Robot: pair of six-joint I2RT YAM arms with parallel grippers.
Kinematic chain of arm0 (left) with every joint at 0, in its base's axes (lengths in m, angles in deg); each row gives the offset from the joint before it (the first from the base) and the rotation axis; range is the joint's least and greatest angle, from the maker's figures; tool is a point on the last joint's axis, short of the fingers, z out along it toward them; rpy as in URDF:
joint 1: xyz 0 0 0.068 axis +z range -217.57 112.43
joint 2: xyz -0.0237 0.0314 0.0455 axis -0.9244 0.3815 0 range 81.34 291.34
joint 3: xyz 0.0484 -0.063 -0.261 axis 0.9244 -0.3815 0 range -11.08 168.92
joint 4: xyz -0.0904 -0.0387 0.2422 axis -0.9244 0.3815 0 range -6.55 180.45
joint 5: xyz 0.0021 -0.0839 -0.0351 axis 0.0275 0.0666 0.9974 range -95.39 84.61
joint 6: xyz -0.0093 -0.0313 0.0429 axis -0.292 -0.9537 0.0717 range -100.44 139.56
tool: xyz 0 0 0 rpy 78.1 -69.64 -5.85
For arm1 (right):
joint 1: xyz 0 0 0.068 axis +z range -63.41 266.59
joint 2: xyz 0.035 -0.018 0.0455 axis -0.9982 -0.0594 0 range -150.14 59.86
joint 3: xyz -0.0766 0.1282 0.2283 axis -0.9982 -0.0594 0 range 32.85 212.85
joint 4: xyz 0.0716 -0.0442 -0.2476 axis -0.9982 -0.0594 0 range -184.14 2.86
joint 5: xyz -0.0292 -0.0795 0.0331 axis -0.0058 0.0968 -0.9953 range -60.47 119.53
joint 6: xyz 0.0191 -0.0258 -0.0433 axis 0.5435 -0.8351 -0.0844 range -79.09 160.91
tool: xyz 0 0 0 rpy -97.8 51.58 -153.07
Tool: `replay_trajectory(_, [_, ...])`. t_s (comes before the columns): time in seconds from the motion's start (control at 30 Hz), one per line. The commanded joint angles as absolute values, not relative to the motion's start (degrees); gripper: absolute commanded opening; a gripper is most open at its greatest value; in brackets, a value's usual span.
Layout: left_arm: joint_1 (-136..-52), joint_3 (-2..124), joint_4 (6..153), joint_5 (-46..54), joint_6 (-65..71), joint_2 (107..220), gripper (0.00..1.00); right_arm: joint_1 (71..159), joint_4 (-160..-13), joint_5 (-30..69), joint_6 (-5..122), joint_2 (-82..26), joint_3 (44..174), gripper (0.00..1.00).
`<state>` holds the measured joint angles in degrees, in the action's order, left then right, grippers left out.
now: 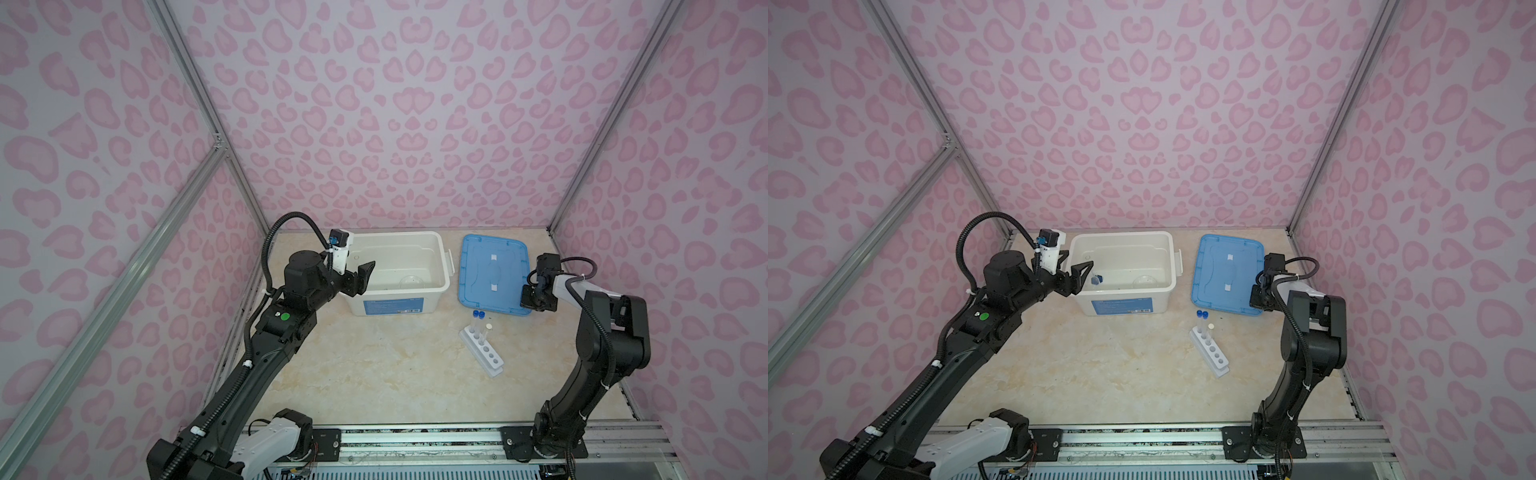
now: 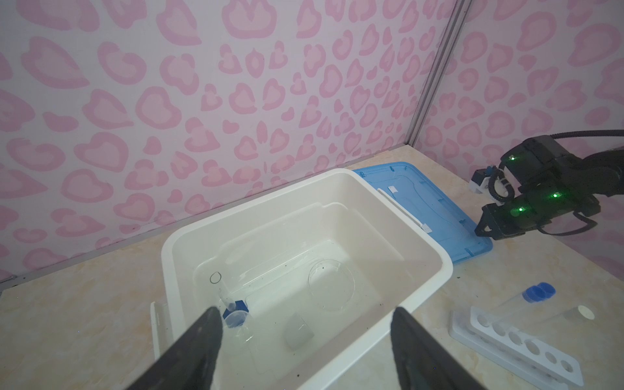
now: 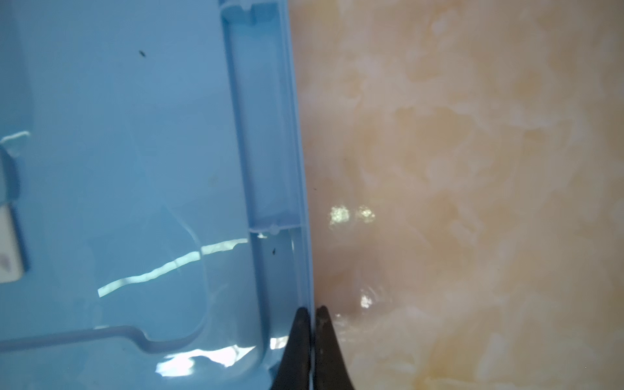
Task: Organize the chemistry lab equipment
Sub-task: 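Lower the right gripper and pinch the blue lid's edge, then lift the blue lid on edge with the right gripper while the left reaches toward it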
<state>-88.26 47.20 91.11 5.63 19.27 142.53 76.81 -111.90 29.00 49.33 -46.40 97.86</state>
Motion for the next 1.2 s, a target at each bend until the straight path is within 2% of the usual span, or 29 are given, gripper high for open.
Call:
replay_trajectory(0.0, [-88.3,46.7,90.6,5.3,18.7,141.9,0.80,76.8,-111.9,28.4,50.6,-46.8,96.8,0.00])
replay_trajectory(0.7, [-88.5,44.6,89.3,5.9,18.0,140.1,0.80,74.7,-114.4,20.0,55.1,-37.4,98.8,0.00])
replay_trajectory(1.17, [-89.0,46.7,87.9,8.4,17.3,143.0,0.80,72.4,-114.3,15.2,57.9,-31.7,99.6,0.00])
